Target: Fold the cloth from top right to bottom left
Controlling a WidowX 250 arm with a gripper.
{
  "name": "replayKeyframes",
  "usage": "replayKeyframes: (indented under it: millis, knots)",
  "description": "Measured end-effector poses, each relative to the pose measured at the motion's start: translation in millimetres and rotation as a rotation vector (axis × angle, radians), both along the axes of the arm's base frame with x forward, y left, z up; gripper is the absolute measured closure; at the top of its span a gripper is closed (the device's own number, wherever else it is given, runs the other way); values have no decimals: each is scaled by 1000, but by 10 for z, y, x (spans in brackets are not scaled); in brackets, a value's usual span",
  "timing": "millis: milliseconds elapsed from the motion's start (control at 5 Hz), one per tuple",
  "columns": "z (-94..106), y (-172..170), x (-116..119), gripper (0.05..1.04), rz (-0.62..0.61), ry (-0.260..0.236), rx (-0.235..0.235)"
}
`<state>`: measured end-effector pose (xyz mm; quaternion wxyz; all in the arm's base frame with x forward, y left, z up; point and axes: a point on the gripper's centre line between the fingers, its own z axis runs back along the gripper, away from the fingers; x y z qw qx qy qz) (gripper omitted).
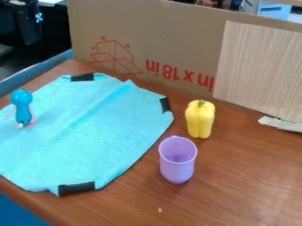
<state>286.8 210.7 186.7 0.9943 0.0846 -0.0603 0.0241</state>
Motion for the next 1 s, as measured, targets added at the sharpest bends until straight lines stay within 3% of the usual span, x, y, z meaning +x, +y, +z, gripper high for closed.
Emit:
replayKeyframes:
  millis: [200,600,800,1000]
  knots:
    - [-137,-2,9,84,8,30,-28]
    - [-225,-399,235,84,52,28,-110]
    - [-357,-609,431,84,72,17,-168]
    - [-424,-793,631,84,119,-47,-212]
